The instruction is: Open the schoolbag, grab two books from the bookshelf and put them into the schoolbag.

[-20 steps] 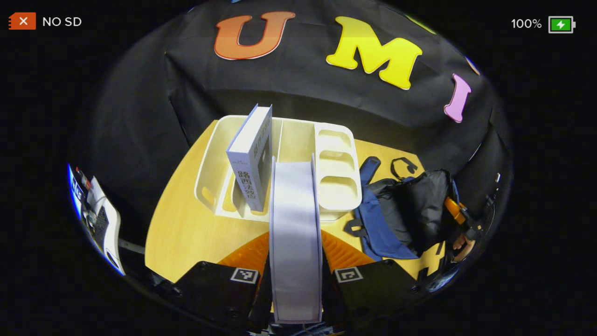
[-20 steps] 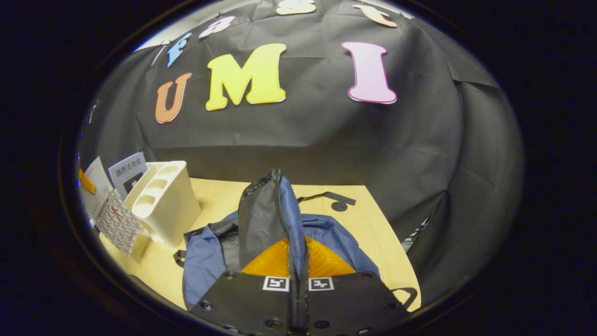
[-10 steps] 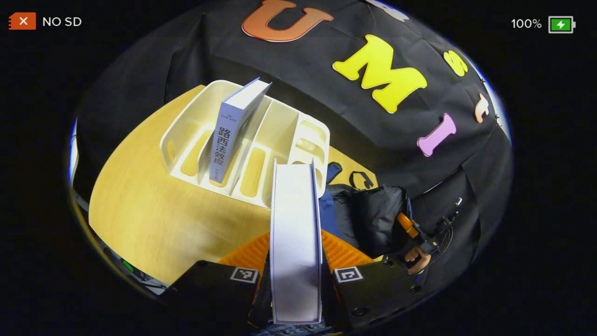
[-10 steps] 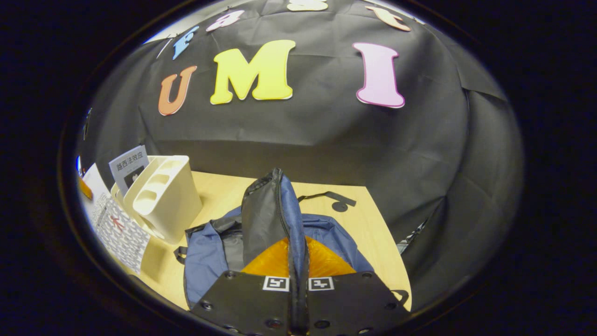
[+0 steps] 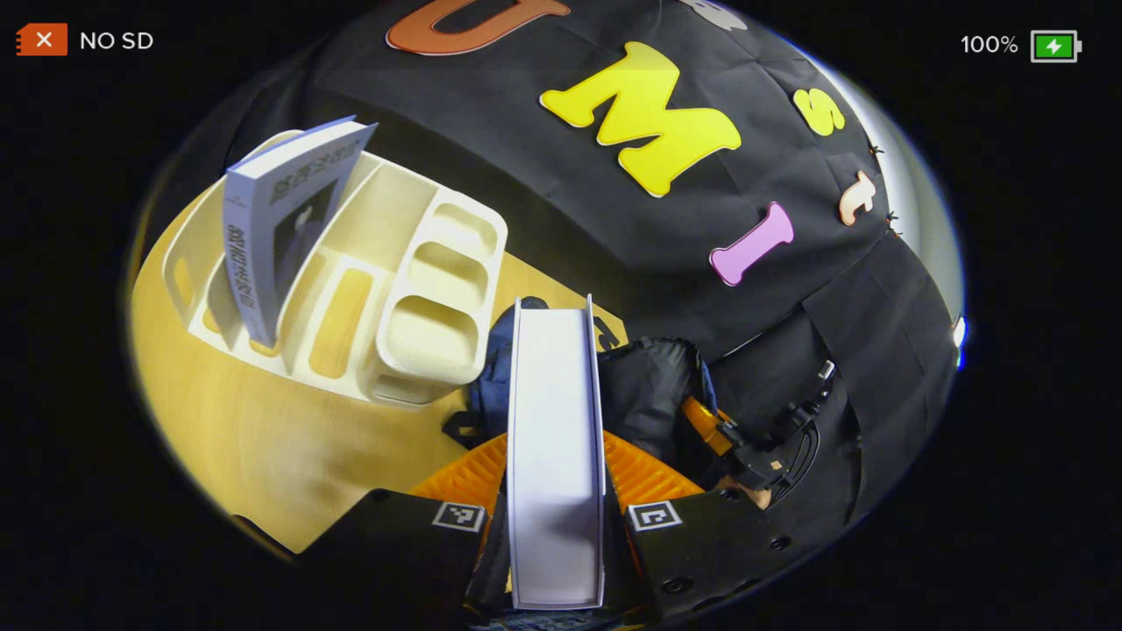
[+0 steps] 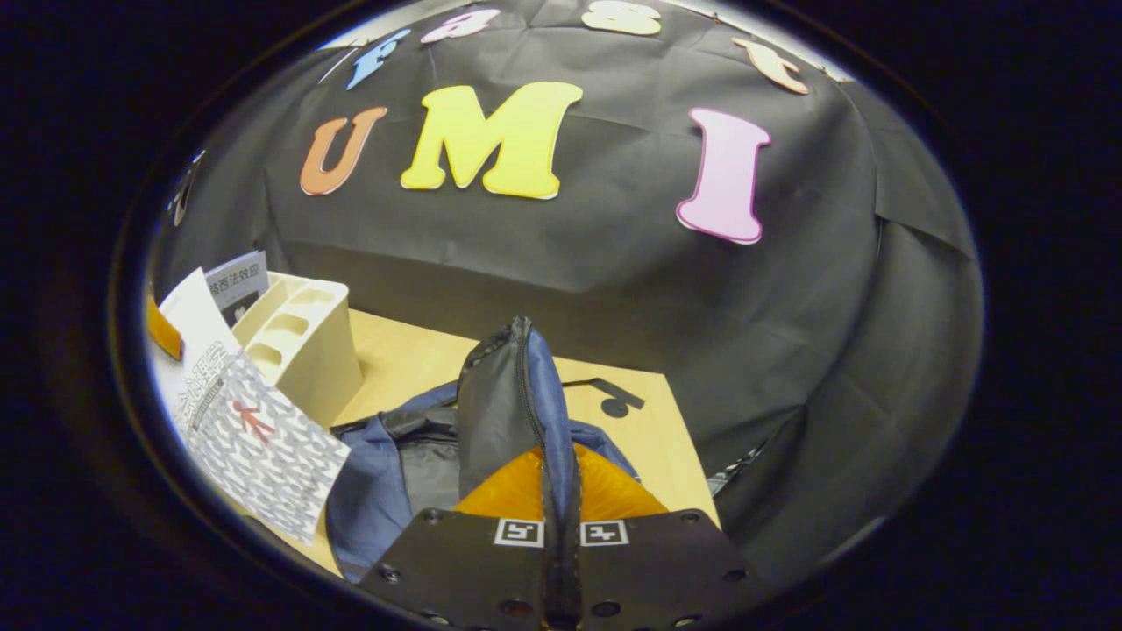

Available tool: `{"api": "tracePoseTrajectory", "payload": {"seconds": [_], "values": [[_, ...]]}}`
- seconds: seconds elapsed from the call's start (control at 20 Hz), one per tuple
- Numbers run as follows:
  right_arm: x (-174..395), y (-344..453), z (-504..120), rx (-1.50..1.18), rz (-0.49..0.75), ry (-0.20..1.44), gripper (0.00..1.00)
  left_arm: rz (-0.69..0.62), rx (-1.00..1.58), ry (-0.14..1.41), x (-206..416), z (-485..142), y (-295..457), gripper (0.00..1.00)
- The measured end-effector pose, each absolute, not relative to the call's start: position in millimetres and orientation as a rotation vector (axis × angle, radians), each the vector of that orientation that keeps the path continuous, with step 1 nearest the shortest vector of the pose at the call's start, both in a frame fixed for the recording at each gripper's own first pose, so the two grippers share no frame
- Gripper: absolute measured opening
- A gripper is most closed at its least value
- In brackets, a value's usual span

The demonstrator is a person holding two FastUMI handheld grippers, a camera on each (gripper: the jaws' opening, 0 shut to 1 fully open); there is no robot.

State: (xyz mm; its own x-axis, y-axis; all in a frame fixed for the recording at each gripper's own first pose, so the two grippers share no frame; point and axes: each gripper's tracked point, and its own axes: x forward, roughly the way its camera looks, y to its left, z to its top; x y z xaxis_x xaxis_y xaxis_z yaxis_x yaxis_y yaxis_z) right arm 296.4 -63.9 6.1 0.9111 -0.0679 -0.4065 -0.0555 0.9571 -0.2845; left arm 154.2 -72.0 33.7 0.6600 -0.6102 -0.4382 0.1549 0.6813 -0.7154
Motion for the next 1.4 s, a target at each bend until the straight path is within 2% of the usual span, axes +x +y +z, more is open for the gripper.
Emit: {"api": "tracePoseTrajectory", "payload": {"seconds": [0.3,0.35,0.4,0.45,0.55,0.6,0.65,0.75,0.8,1.05,1.35,1.4], "values": [[295,-55,28,-0.303,-0.023,0.365,0.00,-0.498,-0.844,0.772,209,8,-150,0.45],[295,-55,30,-0.294,-0.026,0.359,0.00,-0.478,-0.862,0.779,217,1,-158,0.50],[295,-53,32,-0.285,-0.025,0.350,0.00,-0.458,-0.874,0.777,225,-4,-166,0.50],[295,-52,34,-0.282,-0.026,0.341,0.00,-0.443,-0.888,0.772,231,-9,-172,0.45],[293,-49,38,-0.284,-0.019,0.321,0.00,-0.431,-0.913,0.772,238,-16,-187,0.45],[291,-46,38,-0.275,-0.017,0.311,0.00,-0.427,-0.918,0.780,243,-21,-197,0.50],[290,-44,40,-0.263,-0.013,0.299,0.00,-0.433,-0.915,0.792,246,-26,-208,0.45],[290,-44,44,-0.263,-0.014,0.278,0.00,-0.433,-0.941,0.795,253,-34,-224,0.46],[290,-41,47,-0.264,-0.006,0.271,0.00,-0.434,-0.963,0.790,256,-38,-232,0.50],[287,-19,64,-0.283,0.062,0.227,0.00,-0.438,-1.084,0.796,270,-65,-283,0.45],[285,-10,67,-0.308,0.075,0.214,0.00,-0.494,-1.189,0.677,291,-86,-312,0.45],[282,-9,65,-0.283,0.078,0.214,0.00,-0.501,-1.221,0.668,294,-92,-312,0.50]]}}
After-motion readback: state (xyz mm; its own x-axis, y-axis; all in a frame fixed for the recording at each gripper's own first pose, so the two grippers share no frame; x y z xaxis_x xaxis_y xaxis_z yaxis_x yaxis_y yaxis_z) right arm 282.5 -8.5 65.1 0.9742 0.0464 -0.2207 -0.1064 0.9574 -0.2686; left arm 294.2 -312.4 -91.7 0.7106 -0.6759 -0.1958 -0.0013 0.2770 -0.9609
